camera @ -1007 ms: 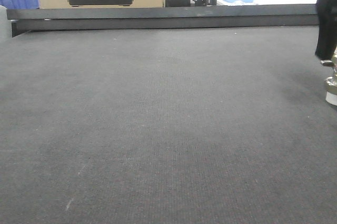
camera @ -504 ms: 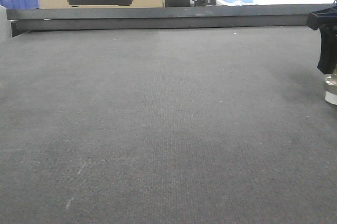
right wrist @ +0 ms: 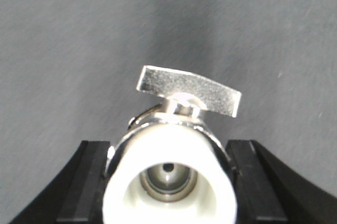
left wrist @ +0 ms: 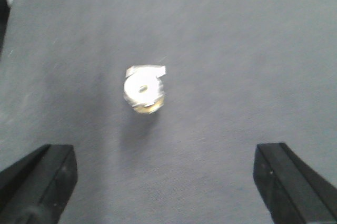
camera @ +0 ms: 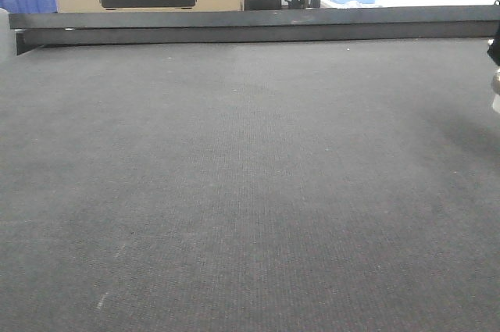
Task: Place valve from conveyor to right shelf box
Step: 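Lower the left gripper and close it on the second silver valve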
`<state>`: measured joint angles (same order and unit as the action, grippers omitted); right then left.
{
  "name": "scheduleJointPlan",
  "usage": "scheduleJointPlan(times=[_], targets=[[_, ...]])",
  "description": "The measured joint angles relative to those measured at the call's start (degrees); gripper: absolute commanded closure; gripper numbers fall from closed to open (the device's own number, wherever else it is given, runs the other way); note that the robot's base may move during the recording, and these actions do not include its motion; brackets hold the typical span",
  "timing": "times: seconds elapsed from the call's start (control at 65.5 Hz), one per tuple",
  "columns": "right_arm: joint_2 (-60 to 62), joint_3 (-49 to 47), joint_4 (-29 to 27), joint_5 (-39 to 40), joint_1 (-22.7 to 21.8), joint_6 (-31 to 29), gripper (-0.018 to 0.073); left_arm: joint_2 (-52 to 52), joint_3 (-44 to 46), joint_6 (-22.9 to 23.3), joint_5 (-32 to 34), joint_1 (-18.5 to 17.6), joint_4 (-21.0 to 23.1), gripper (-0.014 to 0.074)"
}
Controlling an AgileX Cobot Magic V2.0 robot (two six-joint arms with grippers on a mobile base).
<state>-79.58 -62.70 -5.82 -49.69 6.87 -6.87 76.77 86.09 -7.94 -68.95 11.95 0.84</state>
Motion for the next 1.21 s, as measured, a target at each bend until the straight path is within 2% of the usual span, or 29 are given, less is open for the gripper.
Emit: scheduleJointPlan(times=[0.229,0.488,0.824,0.901,0.931,1.038,1.206], targets=[[6.4,3.5,-0.7,0.0,2.2,0.0,0.0712,14.4,5.0,-4.7,-1.0,1.6,-0.2,0.0017],[7.2,3.6,-0.9,0.1,2.3,0.0,0.0712,27.6,6.8,-5.5,3.3,1.6,0.3,0.0017],[7.2,3.8,-0.9,0.1,2.3,0.0,0.0712,35.7,6.8,-5.6,4.9,1.6,0.6,0.0017],[7.2,3.8,-0.9,0.1,2.3,0.0,0.0712,36.1,6.8,-5.6,5.0,1.6,1.0,0.0045],[7.2,3.8,-0.9,0.1,2.3,0.0,0.0712,36.2,6.8,-5.6,5.0,1.6,1.3,0.0069],[7.2,3.8,-0.9,0.1,2.3,0.0,0.0712,36.2,6.9,-5.6,4.9,1.6,1.4,0.0255],[7.2,3.8,-1.0,0.1,2.3,0.0,0.0712,36.1,6.9,-5.6,4.2,1.6,2.4,0.0689]])
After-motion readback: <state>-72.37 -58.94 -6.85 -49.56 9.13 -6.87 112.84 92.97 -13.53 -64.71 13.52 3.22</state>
